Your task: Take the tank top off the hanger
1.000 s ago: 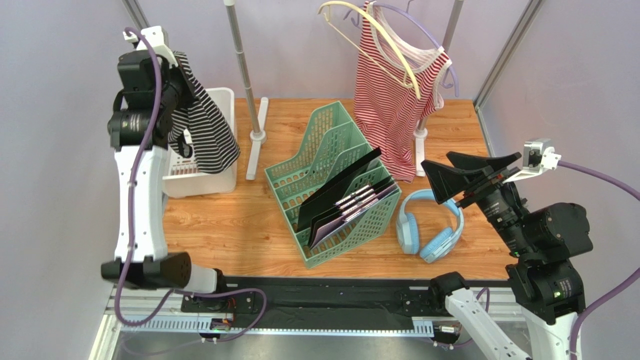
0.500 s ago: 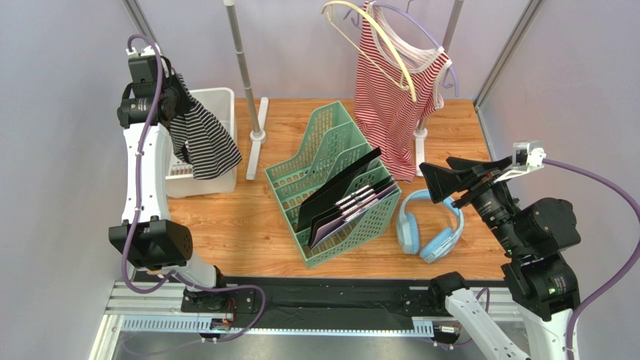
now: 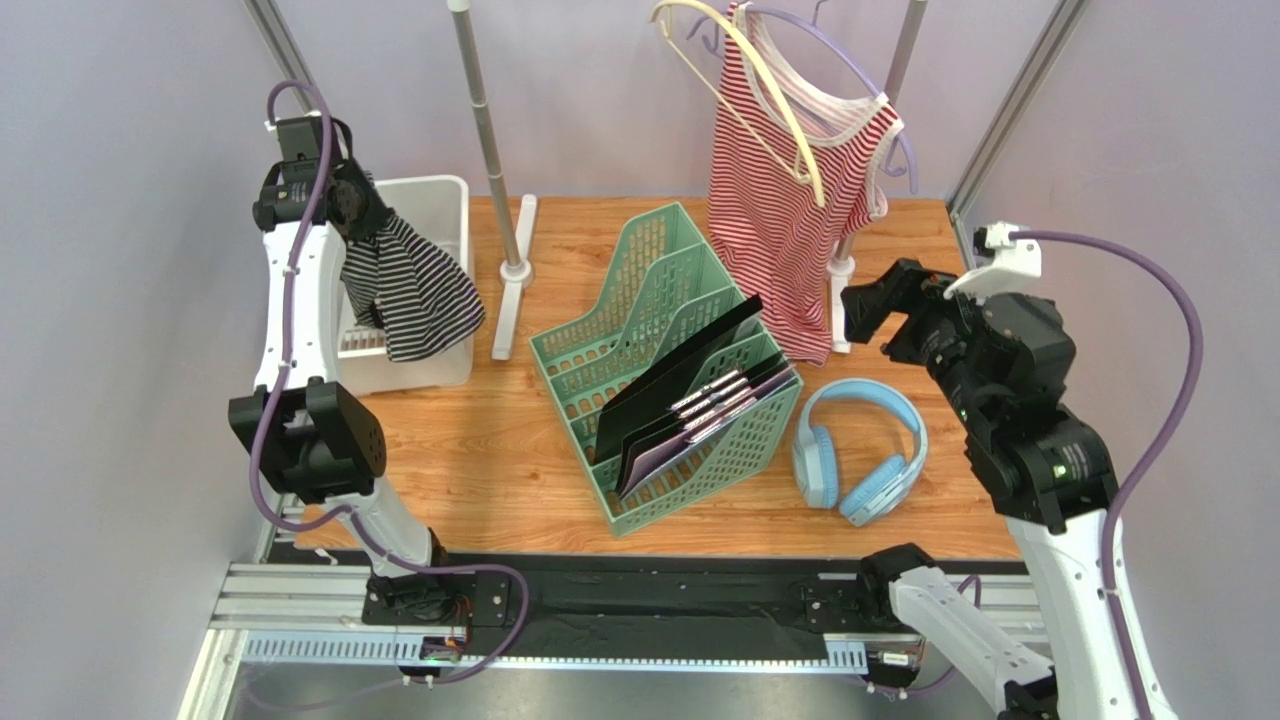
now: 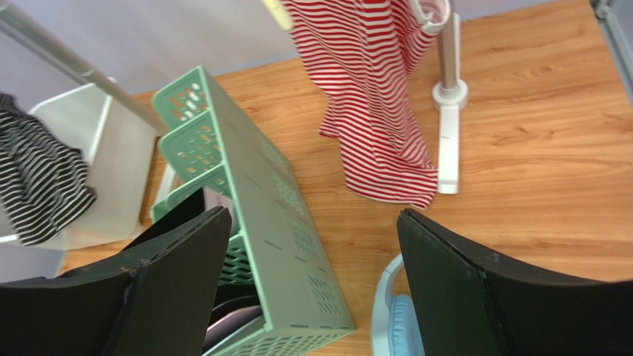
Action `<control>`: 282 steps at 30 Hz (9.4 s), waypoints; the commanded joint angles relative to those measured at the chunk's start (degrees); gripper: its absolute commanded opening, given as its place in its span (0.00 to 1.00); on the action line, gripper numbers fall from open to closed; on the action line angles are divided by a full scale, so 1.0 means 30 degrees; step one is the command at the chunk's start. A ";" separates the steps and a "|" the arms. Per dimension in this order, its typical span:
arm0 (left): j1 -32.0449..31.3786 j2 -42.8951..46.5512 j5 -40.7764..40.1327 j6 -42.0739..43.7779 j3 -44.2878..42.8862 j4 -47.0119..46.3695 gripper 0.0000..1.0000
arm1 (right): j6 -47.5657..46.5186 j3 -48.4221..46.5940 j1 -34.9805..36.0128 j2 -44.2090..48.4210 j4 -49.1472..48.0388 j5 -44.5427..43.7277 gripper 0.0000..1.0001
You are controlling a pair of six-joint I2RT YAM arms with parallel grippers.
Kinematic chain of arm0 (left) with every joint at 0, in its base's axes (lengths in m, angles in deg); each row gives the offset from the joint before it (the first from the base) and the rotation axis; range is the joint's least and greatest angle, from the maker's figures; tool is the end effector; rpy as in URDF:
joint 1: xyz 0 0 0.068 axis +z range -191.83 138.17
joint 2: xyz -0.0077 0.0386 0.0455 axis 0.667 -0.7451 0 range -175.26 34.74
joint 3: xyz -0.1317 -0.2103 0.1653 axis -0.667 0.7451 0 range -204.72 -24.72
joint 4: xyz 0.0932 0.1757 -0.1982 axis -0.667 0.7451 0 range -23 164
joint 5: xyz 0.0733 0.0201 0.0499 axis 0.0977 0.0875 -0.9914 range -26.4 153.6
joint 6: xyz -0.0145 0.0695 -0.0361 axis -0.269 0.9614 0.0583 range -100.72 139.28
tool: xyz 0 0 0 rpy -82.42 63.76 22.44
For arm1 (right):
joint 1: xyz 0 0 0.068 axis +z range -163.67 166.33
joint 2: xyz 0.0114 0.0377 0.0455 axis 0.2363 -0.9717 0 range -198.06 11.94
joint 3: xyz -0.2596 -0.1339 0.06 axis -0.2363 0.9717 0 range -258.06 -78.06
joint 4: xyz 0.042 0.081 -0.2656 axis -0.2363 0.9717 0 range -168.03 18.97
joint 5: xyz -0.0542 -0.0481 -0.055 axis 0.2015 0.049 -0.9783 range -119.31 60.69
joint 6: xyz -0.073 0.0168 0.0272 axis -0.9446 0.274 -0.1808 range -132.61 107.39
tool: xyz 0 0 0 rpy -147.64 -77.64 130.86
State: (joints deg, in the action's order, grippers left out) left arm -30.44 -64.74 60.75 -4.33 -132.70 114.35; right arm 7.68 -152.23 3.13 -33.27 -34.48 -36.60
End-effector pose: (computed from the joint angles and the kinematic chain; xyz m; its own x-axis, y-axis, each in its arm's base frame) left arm 0.4234 0.0887 0.4089 -0.4693 -0.5027 -0.7260 -0.4619 0.8404 -0.2833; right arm 0.1523 0.0369 0.4647 -0.2848 0.2733 -0.9188 -0.0748 0.9492 0.3056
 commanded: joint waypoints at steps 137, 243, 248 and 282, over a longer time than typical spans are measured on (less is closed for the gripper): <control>-2.2930 1.0079 0.6963 0.0135 0.5363 -0.7672 0.83 | -0.1844 -0.3023 -0.5833 -0.2510 -0.5701 0.5770 0.00; -1.9239 -0.3459 -0.1627 -0.0888 -0.7686 -0.8198 0.00 | -0.1228 -0.9728 -0.5687 0.3937 0.3853 1.3212 0.00; -1.9210 -0.3286 -0.1481 -0.1121 -0.7190 -0.8225 0.00 | -0.1228 -1.0051 -0.5687 0.4113 0.3677 1.2509 0.00; -1.8741 -0.3109 0.0423 -0.1708 -0.5548 -0.6439 0.00 | -0.0056 -0.9437 -0.5687 0.5871 0.0396 0.8642 0.00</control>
State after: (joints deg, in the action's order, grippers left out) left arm -88.66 -73.79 66.01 -10.06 -149.16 90.96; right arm 6.94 -176.28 -14.16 -18.21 -20.84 -8.01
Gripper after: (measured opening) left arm 0.008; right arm 0.181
